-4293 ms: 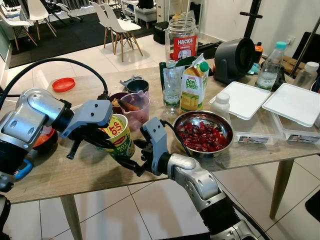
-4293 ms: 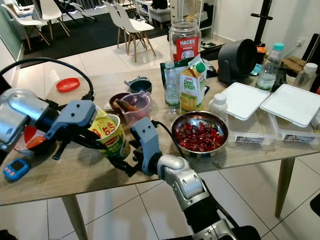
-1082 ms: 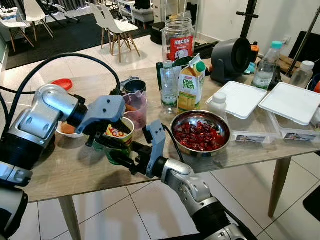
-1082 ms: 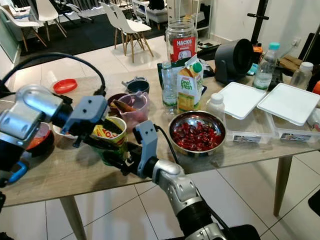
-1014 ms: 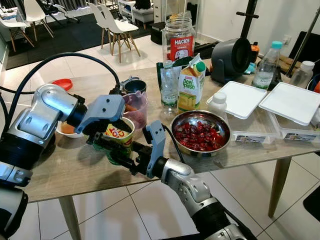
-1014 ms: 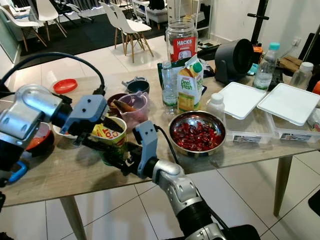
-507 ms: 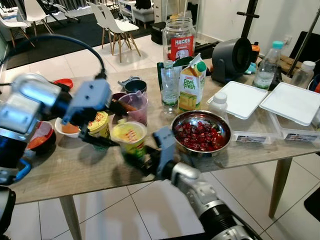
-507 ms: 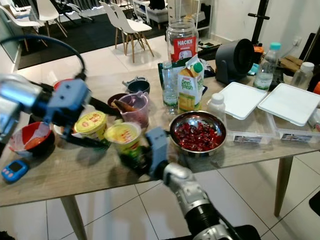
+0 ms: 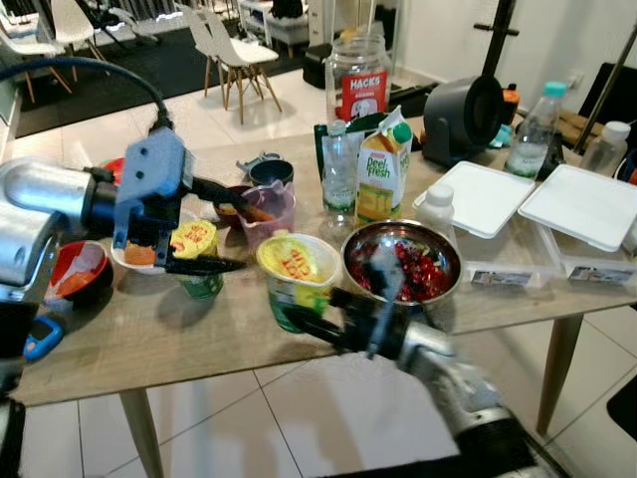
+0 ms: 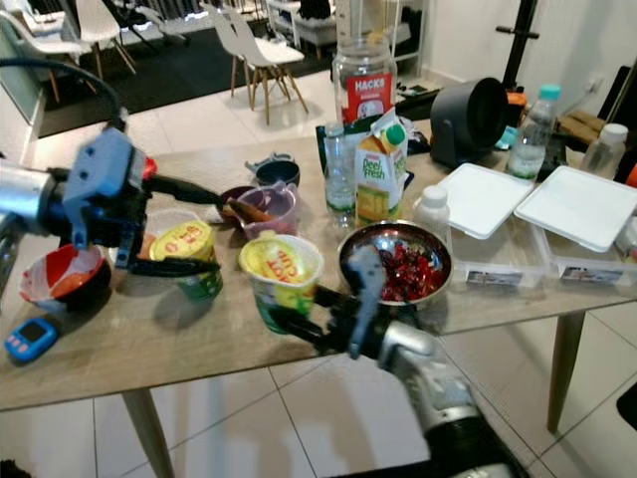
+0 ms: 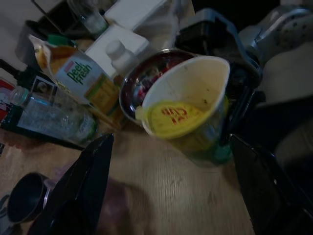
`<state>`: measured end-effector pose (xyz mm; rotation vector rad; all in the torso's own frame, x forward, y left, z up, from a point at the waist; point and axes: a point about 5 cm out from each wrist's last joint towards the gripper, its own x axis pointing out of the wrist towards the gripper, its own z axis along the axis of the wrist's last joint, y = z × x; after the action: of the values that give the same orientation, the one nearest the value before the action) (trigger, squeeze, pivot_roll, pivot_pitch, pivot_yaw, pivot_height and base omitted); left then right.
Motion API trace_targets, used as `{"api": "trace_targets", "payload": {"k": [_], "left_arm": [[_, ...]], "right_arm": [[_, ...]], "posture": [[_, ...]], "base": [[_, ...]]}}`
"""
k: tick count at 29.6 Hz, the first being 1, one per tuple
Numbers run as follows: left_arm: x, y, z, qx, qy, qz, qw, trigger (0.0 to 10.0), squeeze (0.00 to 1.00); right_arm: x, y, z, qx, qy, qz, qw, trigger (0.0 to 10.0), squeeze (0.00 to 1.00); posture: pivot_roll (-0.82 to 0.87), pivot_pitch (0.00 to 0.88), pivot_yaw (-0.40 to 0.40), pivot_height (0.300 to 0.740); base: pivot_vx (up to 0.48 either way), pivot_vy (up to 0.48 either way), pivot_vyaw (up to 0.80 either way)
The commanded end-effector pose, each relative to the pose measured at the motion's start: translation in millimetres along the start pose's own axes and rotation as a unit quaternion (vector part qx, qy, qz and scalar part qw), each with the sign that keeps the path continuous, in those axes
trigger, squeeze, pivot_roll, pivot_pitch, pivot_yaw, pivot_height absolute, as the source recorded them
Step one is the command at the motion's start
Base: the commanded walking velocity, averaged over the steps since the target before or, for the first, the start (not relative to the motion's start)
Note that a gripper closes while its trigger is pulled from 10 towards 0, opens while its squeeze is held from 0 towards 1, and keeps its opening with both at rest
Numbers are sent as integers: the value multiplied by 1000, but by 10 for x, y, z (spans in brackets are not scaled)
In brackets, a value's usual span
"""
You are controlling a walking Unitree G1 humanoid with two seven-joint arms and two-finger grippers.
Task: Restocking fridge
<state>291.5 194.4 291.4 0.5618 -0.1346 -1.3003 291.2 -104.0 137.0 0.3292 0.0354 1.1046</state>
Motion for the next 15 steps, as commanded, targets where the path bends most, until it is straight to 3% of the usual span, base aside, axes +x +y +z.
{"api": "trace_targets", "payload": {"k": [1, 5, 11, 15], "left_arm": [[20, -59, -25, -24, -36, 27, 999, 10000, 0], [81, -211, -105, -66, -76, 39, 994, 10000, 0], [135, -315, -189, -99, -100, 55, 988, 10000, 0], [191, -388, -280, -136, -119, 84, 980, 10000, 0]], "right_arm": [[-44, 25, 121, 15, -27, 25, 999, 10000, 0], [-137, -11, 249, 13, -52, 23, 998, 10000, 0], [-216, -92, 340, 3, -64, 2, 998, 10000, 0], [-307, -281, 476, -6, -96, -70, 993, 10000, 0]], "posture": [[1, 20, 75, 740], [-2, 22, 71, 740], [-2, 17, 67, 740], [0, 17, 66, 740]], "base": [[0, 0, 0], [0, 0, 0], [0, 0, 0], [0, 0, 0]]}}
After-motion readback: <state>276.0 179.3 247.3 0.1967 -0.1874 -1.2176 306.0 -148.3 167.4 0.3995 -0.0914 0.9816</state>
